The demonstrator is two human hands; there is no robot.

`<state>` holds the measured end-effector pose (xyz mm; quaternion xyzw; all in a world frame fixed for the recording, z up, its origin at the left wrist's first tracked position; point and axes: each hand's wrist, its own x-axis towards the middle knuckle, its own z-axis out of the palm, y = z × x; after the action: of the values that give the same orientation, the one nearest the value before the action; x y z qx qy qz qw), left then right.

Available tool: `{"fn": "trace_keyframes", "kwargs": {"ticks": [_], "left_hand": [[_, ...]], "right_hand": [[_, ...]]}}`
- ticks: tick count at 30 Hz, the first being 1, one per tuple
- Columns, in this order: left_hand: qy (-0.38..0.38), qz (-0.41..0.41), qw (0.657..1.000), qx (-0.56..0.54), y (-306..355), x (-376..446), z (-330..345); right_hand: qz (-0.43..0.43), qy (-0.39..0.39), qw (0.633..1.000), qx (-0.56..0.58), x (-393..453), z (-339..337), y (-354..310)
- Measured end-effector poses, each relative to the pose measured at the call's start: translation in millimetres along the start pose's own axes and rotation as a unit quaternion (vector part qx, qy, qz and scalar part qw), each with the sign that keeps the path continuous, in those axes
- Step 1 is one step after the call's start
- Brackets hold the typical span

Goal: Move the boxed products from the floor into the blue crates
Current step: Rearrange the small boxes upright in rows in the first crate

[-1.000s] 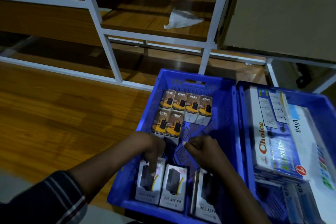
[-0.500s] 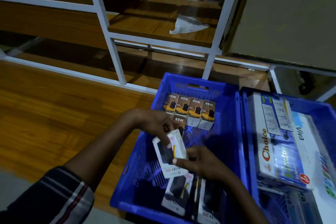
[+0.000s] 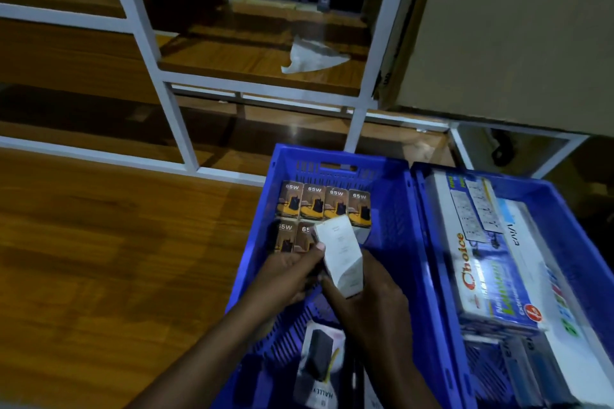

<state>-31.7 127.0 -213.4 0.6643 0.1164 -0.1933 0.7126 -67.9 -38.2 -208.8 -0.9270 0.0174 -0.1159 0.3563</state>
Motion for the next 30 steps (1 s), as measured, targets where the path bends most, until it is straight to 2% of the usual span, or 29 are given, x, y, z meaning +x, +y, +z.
{"fn": "trace_keyframes", "kwargs": {"ticks": [4, 7, 9, 12, 15, 17, 19, 20, 21, 22, 24, 27, 30], "left_hand": [[-0.015, -0.023, 0.997, -0.067, 5.7, -5.3, 0.3], [-0.059, -0.010, 0.996, -0.061, 2.7, -10.6, 1.4], [-0.078, 0.018, 0.994, -0.080, -0.3, -15.0, 3.5], [-0.031, 0.023, 0.992, -0.118, 6.6, -18.9, 2.5], [-0.008, -0.020, 0.985, -0.171, 6.7, -14.7, -3.4], [-0.009, -0.032, 0.979, -0.200, 3.8, -12.6, -5.5], [-0.011, -0.029, 0.976, -0.215, 4.6, -14.8, -5.0], [-0.013, -0.032, 0.973, -0.227, 5.4, -15.9, -4.6], [-0.015, -0.035, 0.971, -0.237, 4.7, -14.9, -4.9], [-0.019, -0.041, 0.968, -0.246, 4.6, -14.8, -4.9], [-0.020, -0.051, 0.973, -0.224, 0.0, -11.4, -6.4], [0.002, -0.047, 0.994, -0.095, -6.2, -10.6, -5.3], [0.063, 0.041, 0.997, 0.001, -10.8, -8.8, -6.1]], "right_hand": [[-0.045, -0.018, 0.997, -0.055, -7.8, 4.6, -1.3], [-0.081, -0.032, 0.992, -0.093, -20.8, 14.1, -2.3], [-0.098, -0.025, 0.994, -0.038, -26.9, 16.5, -6.7], [-0.037, -0.001, 0.993, 0.110, -26.5, 10.4, -11.5], [0.102, 0.009, 0.978, 0.181, -19.3, 3.6, -8.5], [0.197, -0.049, 0.947, 0.250, -12.8, -3.0, -8.6], [0.265, -0.154, 0.872, 0.383, -7.6, -9.7, -11.4], [0.284, -0.192, 0.835, 0.430, -6.4, -13.6, -16.6], [0.289, -0.207, 0.814, 0.460, -6.3, -15.9, -20.4], [0.281, -0.201, 0.812, 0.470, -6.8, -15.7, -20.7], [0.249, -0.146, 0.851, 0.439, -7.8, -13.1, -19.6], [0.204, -0.072, 0.930, 0.298, -11.0, -11.9, -12.2], [0.148, -0.025, 0.972, 0.178, -18.5, -10.1, -10.4]]}}
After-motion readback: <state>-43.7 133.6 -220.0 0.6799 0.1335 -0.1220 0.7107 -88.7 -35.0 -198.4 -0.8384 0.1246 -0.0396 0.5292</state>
